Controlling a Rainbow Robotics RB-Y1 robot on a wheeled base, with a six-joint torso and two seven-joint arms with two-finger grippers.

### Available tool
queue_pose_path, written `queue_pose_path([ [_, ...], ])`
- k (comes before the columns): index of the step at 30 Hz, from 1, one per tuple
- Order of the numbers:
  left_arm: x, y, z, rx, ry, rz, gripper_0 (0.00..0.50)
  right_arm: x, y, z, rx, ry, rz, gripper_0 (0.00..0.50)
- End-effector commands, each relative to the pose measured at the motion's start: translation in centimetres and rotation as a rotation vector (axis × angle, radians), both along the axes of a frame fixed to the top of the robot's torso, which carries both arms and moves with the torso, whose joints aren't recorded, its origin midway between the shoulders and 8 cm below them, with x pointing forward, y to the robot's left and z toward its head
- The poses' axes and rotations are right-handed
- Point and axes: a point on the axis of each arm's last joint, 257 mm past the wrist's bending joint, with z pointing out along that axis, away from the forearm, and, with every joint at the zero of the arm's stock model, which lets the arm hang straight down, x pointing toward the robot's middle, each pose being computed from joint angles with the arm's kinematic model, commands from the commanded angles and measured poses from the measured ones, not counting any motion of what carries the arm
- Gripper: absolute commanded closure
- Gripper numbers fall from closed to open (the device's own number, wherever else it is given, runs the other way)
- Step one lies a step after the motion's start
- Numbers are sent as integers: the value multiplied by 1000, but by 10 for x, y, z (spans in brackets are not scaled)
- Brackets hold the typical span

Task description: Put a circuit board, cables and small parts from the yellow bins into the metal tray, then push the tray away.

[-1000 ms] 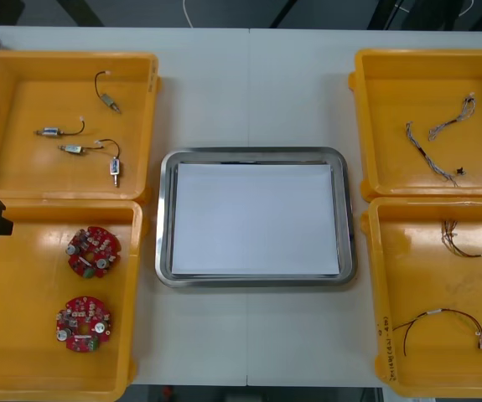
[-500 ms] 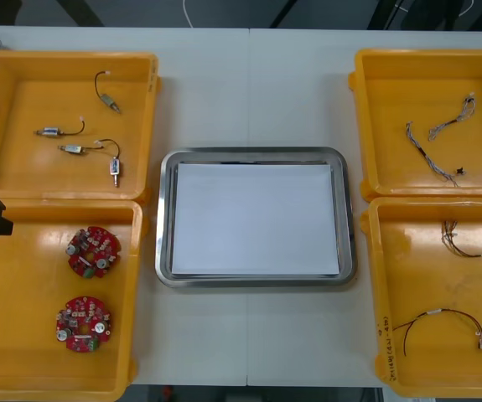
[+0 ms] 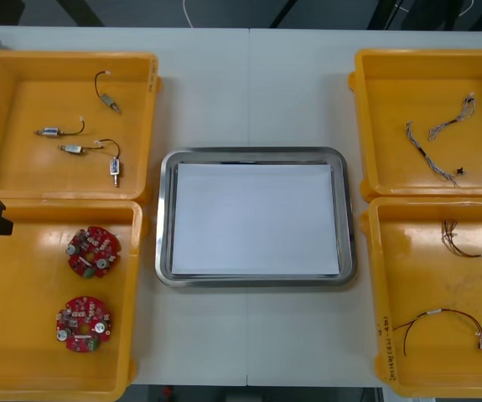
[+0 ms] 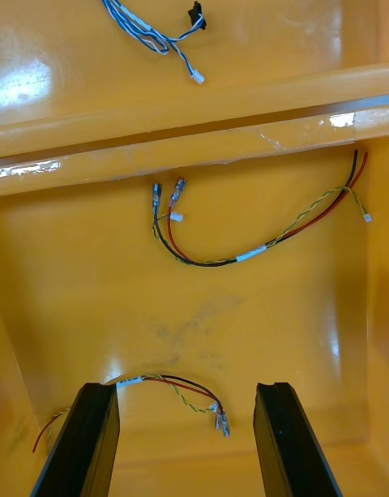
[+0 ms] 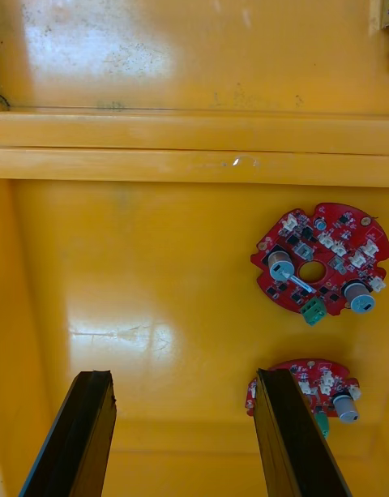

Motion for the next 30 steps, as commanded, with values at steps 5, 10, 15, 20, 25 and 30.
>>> queue_pose_path([
  [5,-6,5,5,64,2,-68,0,4,-9,17,-65,-25,50,18],
  [10,-6,5,5,64,2,-68,0,4,-9,17,-65,-25,50,19],
  [15,-6,5,5,64,2,-68,0,4,-9,17,-65,-25,50,18],
  [20,-6,5,5,64,2,-68,0,4,-9,17,-65,-25,50,18],
  [25,-6,5,5,64,2,-68,0,4,-9,17,-65,-25,50,19],
  [30,-6,5,5,64,2,-68,0,4,-9,17,-65,-25,50,19],
])
